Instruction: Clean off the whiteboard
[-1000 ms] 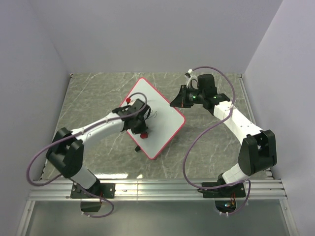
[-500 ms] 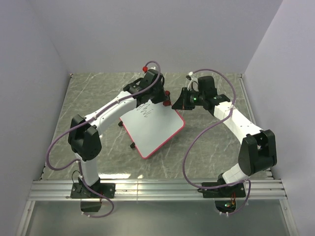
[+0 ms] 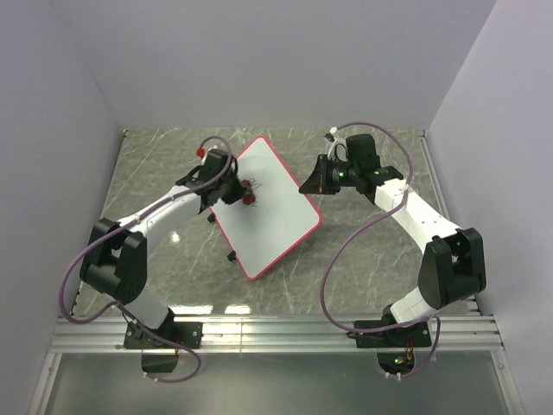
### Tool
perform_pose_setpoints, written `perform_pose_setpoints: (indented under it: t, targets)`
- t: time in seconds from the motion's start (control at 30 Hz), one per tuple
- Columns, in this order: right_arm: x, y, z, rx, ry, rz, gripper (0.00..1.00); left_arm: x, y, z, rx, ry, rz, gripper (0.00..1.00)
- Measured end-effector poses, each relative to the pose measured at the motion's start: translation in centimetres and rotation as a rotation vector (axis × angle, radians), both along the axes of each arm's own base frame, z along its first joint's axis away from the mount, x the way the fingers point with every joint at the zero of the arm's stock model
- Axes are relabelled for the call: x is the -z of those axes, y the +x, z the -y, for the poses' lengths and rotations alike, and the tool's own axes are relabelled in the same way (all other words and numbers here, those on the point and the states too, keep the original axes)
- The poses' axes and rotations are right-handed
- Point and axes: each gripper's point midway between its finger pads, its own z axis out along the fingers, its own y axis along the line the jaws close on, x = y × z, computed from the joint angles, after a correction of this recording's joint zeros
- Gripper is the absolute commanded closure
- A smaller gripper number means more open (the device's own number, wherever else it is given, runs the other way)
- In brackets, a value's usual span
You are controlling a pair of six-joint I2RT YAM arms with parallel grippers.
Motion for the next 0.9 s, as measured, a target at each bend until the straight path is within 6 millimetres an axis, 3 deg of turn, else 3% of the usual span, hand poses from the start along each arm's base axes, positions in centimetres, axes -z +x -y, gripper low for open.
perform_pose_setpoints:
  t: [0.1, 0.17, 0.53, 0.63, 0.8, 0.9]
  targets:
    - [-0.2, -0.1, -0.2, -0.005, 0.01, -0.001, 1.0, 2.8, -0.1, -3.8, -0.082, 0.034, -0.059, 1.0]
    - [-0.3, -0.1, -0.4, -0.007, 0.017, -0.001, 1.0, 3.8, -0.2, -5.0, -0.108, 0.052, -0.084, 1.0]
    - [-0.5, -0.2, -0.4, -0.011, 0.023, -0.008, 1.0, 3.2, 0.0, -4.2, -0.058, 0.123, -0.104, 1.0]
    - [-0.5, -0.2, -0.4, -0.01, 0.021, -0.011, 1.0, 1.6, -0.3, -1.8, 0.002, 0.157, -0.091, 1.0]
    - [-0.2, 0.1, -0.4, -0.01, 0.01, -0.02, 1.0, -3.3, -2.4, 6.0, 0.179, 0.082, -0.002, 1.0]
    - [-0.2, 0.1, -0.4, -0.012, 0.006, -0.025, 1.0, -4.5, -3.7, 8.3, 0.244, 0.048, 0.012, 1.0]
